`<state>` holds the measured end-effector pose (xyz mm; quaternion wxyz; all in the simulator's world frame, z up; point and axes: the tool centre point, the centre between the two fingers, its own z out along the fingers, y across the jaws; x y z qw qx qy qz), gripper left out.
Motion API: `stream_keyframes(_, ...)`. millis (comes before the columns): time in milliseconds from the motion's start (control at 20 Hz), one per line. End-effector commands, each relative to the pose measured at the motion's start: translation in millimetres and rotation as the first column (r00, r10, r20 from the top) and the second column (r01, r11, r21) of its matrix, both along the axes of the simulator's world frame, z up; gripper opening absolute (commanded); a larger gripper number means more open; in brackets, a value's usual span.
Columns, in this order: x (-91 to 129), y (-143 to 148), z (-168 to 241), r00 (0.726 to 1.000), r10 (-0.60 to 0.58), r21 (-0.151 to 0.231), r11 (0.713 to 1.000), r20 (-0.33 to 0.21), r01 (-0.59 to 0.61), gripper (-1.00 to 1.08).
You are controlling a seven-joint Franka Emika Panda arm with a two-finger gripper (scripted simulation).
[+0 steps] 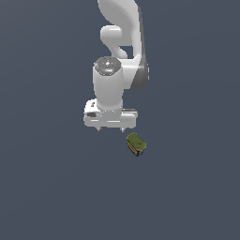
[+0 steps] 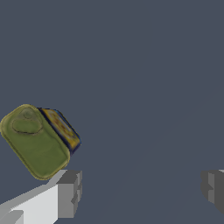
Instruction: Pick up the object and move it to a goal position.
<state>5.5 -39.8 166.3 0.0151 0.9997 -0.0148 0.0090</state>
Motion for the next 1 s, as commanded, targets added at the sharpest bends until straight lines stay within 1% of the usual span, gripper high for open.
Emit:
stream_keyframes(0, 0, 0, 0, 1.000, 0.000, 0.000, 1.000, 0.000, 0.000, 1.00)
stream_keyframes(500, -6, -17, -7, 0.999, -0.023, -0.024, 0.999, -0.036, 0.023, 1.00)
stream_keyframes(750, -5, -14, -8, 0.999, -0.009, -0.022, 1.000, -0.035, 0.008, 1.00)
stream_keyframes(950, -3, -5, -11, 0.999, 0.037, -0.019, 0.999, -0.036, -0.038, 1.00)
